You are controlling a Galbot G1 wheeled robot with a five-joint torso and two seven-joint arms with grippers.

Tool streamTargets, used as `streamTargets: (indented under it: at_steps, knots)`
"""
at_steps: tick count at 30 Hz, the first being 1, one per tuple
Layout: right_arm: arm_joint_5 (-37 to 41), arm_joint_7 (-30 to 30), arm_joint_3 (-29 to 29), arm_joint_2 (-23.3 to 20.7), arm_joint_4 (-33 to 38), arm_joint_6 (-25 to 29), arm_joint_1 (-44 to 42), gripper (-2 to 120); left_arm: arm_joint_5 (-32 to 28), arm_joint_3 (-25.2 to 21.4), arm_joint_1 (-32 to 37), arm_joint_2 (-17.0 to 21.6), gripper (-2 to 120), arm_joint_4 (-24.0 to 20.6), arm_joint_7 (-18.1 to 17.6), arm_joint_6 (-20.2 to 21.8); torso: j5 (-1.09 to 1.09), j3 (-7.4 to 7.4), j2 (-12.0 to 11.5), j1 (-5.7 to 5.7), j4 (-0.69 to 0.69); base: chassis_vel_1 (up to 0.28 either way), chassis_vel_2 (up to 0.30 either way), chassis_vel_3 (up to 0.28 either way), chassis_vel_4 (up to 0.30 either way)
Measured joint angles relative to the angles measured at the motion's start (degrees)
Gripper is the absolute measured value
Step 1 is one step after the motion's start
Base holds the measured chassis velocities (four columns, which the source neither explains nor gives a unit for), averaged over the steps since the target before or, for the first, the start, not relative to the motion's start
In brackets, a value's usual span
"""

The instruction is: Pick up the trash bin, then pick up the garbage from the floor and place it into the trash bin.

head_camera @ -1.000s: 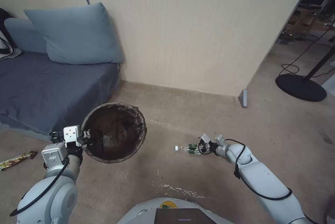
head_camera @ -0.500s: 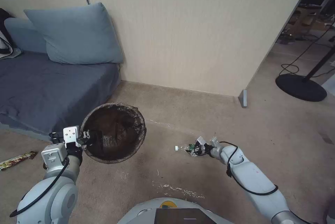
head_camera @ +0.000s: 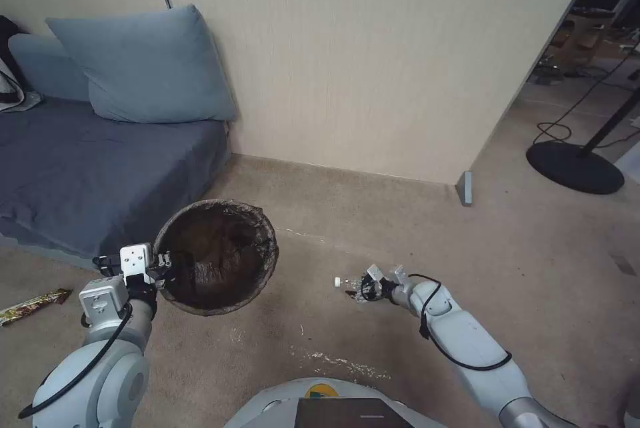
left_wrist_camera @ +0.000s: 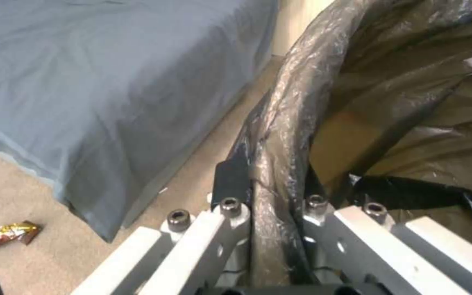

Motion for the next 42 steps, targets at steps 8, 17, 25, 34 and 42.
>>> streamTargets:
  at_steps: [8, 17, 25, 34, 42]
  knots:
    - [-0.48, -0.24, 0.45, 0.13, -1.08, 0.47, -0.22, 100, 0.10, -0.01, 0.29, -0.11, 4, 0.00, 0.01, -0.01, 0.00, 0.00, 0.00, 0.00, 0.00, 0.000, 0.000, 0.000, 0.000]
    - [-0.64, -0.55, 1.08, 0.08, -1.84, 1.12, -0.40, 99, 0.23, 0.07, 0.32, -0.11, 4, 0.00, 0.01, -0.01, 0.00, 0.00, 0.00, 0.00, 0.00, 0.000, 0.000, 0.000, 0.000]
    - [-0.63, -0.68, 1.28, 0.33, -2.11, 1.72, -0.52, 71, 0.26, 0.12, 0.17, 0.00, 4, 0.00, 0.02, -0.02, 0.01, 0.00, 0.00, 0.00, 0.00, 0.000, 0.000, 0.000, 0.000]
    - [-0.47, -0.64, 1.37, 0.53, -1.87, 1.76, -0.58, 39, 0.21, 0.11, -0.13, 0.23, 4, 0.00, 0.02, -0.04, 0.00, 0.00, 0.00, 0.00, 0.00, 0.000, 0.000, 0.000, 0.000]
    - [-0.52, 1.35, 1.64, 0.87, -1.41, 2.14, -0.87, 29, 0.11, 0.07, -0.26, 0.41, 4, 0.00, 0.03, -0.07, 0.02, 0.00, 0.00, 0.00, 0.00, 0.000, 0.000, 0.000, 0.000]
